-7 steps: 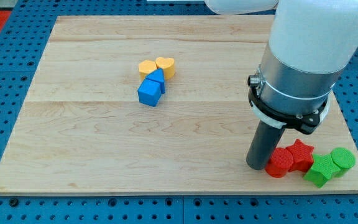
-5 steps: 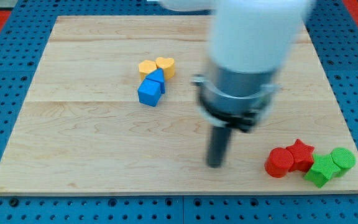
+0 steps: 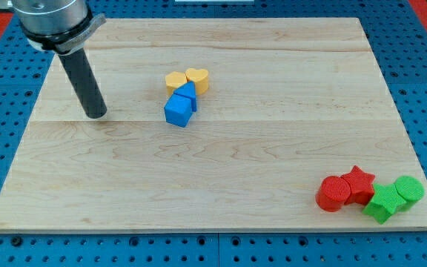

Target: Move your arm closer to the yellow hexagon

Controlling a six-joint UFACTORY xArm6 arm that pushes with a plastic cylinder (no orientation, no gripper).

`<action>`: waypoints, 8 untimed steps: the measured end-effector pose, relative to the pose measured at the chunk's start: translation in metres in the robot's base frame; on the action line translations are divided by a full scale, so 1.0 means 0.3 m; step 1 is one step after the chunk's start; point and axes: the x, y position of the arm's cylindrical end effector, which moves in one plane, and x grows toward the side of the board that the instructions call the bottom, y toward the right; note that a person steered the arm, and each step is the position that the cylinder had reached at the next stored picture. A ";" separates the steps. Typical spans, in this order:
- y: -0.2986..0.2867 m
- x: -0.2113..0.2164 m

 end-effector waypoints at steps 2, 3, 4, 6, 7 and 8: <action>0.158 -0.232; 0.169 -0.279; 0.170 -0.279; 0.297 -0.279; 0.367 -0.250; 0.413 -0.202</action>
